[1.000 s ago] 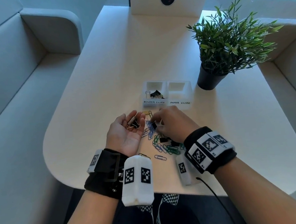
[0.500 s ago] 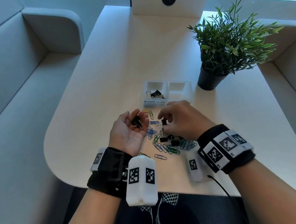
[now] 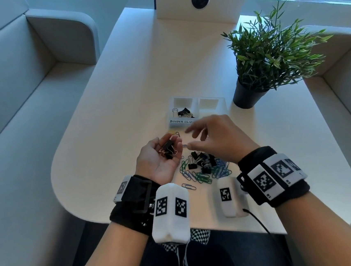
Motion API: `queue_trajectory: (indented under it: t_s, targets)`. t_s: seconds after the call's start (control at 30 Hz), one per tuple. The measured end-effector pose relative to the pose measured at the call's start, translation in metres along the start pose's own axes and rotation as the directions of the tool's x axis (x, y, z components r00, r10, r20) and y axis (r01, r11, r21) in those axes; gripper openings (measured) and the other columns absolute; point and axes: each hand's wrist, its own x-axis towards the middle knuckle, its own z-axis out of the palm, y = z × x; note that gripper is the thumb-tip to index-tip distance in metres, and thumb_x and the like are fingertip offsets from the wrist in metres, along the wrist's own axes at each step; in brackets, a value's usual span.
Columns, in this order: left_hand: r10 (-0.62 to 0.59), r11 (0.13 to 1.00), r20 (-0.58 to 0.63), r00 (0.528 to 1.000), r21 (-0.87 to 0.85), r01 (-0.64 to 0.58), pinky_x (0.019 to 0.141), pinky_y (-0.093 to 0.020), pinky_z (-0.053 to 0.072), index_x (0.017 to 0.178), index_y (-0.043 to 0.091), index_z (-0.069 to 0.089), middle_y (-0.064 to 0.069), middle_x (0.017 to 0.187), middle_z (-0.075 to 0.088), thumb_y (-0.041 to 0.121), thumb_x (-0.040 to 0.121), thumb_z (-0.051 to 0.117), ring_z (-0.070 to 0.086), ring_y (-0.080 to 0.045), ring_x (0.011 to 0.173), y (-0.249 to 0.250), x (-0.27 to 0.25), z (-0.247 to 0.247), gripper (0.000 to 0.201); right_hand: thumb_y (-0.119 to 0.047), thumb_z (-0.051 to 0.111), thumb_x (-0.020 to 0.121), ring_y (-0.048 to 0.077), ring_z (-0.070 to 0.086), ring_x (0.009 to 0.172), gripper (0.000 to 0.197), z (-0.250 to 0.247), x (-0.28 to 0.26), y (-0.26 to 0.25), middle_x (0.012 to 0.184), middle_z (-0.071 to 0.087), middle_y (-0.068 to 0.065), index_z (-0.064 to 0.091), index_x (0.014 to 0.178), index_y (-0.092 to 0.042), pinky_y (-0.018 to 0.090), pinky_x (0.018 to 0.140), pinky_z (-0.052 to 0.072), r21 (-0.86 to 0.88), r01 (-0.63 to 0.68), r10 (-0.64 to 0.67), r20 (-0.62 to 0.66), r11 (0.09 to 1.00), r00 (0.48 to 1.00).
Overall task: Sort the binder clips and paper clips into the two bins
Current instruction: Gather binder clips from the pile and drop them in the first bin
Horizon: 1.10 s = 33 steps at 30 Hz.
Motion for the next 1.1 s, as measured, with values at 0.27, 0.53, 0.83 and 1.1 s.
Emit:
queue_trajectory:
  t_s: [0.27, 0.53, 0.83, 1.1]
  targets:
    - [0.036, 0.999, -0.003, 0.999, 0.016, -0.036, 0.076, -0.028, 0.05, 0.086, -0.001, 0.059, -0.016, 0.087, 0.059, 0.023, 0.099, 0.036, 0.059, -0.024, 0.081, 0.004, -0.003, -0.005, 0.036, -0.019, 0.067, 0.083, 0.017, 0.058, 0.09, 0.021, 0.02, -0.004, 0.006, 0.102, 0.063, 0.006, 0.073, 0.102, -0.012, 0.022, 0.076, 0.046, -0.226, -0.012, 0.063, 0.222, 0.974, 0.973]
    - [0.049, 0.998, -0.02, 0.999, 0.03, -0.048, 0.081, -0.028, 0.049, 0.086, 0.0, 0.06, -0.016, 0.084, 0.06, 0.024, 0.098, 0.037, 0.059, -0.023, 0.079, 0.004, -0.003, -0.007, 0.036, -0.015, 0.068, 0.082, 0.007, 0.056, 0.072, 0.017, 0.018, -0.008, 0.012, 0.082, 0.062, -0.003, 0.072, 0.098, -0.016, 0.017, 0.066, 0.043, -0.09, -0.04, 0.051, 0.125, 0.995, 0.991]
    - [0.057, 0.997, -0.019, 0.998, 0.055, -0.055, 0.08, -0.028, 0.05, 0.088, 0.001, 0.06, -0.013, 0.082, 0.06, 0.024, 0.098, 0.038, 0.059, -0.021, 0.078, -0.001, -0.001, -0.007, 0.033, -0.011, 0.068, 0.077, 0.015, 0.059, 0.078, 0.009, 0.032, -0.011, 0.009, 0.079, 0.061, -0.005, 0.071, 0.083, -0.018, 0.035, 0.073, 0.053, -0.165, 0.025, 0.0, 0.151, 0.986, 0.988]
    - [0.048, 0.993, -0.007, 0.999, 0.105, -0.047, 0.084, -0.029, 0.049, 0.085, 0.003, 0.059, -0.014, 0.087, 0.058, 0.02, 0.095, 0.043, 0.058, -0.021, 0.082, -0.007, 0.0, -0.003, 0.026, -0.015, 0.076, 0.074, 0.001, 0.053, 0.058, 0.005, 0.01, -0.009, 0.003, 0.069, 0.068, -0.003, 0.072, 0.076, -0.017, 0.009, 0.058, 0.043, 0.131, 0.041, -0.032, -0.065, 0.991, 0.997]
